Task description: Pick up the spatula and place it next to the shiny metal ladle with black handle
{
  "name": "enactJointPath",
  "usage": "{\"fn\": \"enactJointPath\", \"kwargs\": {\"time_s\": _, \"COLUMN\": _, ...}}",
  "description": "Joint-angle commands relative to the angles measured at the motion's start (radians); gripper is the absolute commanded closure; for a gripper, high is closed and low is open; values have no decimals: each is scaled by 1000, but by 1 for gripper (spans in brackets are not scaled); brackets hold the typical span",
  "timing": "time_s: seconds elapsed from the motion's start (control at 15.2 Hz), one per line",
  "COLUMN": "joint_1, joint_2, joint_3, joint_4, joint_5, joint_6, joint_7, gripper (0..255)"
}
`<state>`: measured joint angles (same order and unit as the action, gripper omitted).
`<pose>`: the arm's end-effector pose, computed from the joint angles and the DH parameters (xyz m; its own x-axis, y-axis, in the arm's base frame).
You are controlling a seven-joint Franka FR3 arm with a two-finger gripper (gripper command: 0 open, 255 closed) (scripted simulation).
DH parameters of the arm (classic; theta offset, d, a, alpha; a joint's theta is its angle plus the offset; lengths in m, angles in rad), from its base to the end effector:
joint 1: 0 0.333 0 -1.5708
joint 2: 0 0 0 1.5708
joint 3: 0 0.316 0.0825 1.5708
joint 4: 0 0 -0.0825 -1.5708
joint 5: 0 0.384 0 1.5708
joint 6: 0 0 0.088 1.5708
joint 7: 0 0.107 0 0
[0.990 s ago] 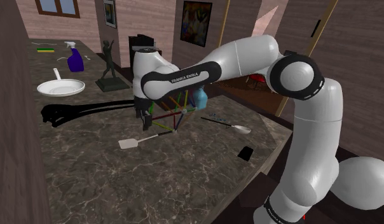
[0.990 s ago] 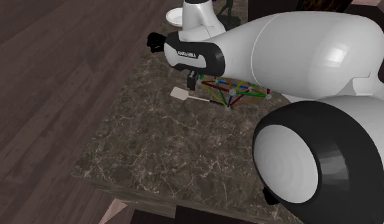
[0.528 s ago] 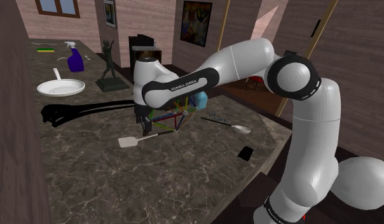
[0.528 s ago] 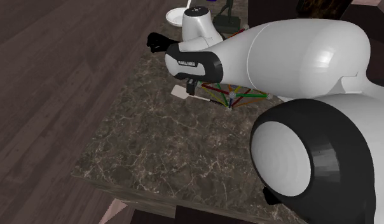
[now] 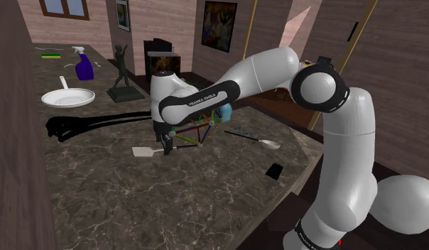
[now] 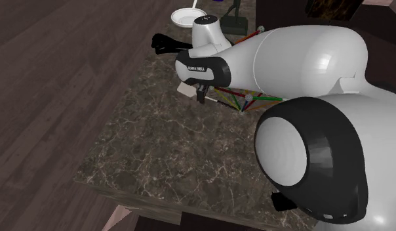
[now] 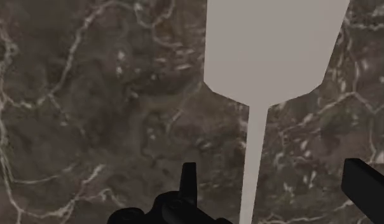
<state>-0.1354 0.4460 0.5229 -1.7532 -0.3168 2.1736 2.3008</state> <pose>0.6230 0.2068 0.3478 -0.2130 -0.9770 0.0097 -0.9751 0.2119 -0.0650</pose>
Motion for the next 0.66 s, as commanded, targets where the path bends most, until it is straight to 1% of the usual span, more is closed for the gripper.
{"fn": "enactJointPath", "kwargs": {"time_s": 0.0, "joint_1": -5, "joint_2": -17, "joint_3": -3, "joint_4": -29, "joint_5": 9, "joint_6": -72, "joint_7": 2, "gripper": 0}}
{"fn": "enactJointPath", "kwargs": {"time_s": 0.07, "joint_1": -10, "joint_2": -23, "joint_3": -4, "joint_4": -46, "joint_5": 10, "joint_6": -59, "joint_7": 0, "gripper": 255}}
{"fn": "enactJointPath", "kwargs": {"time_s": 0.13, "joint_1": -8, "joint_2": -6, "joint_3": -9, "joint_4": -25, "joint_5": 3, "joint_6": -63, "joint_7": -4, "gripper": 255}}
{"fn": "enactJointPath", "kwargs": {"time_s": 0.33, "joint_1": -17, "joint_2": -27, "joint_3": -5, "joint_4": -48, "joint_5": 12, "joint_6": -59, "joint_7": -9, "gripper": 255}}
{"fn": "enactJointPath", "kwargs": {"time_s": 0.53, "joint_1": -25, "joint_2": -32, "joint_3": -5, "joint_4": -39, "joint_5": 17, "joint_6": -72, "joint_7": -21, "gripper": 255}}
{"fn": "enactJointPath", "kwargs": {"time_s": 0.59, "joint_1": -20, "joint_2": -25, "joint_3": -5, "joint_4": -28, "joint_5": 15, "joint_6": -77, "joint_7": -19, "gripper": 255}}
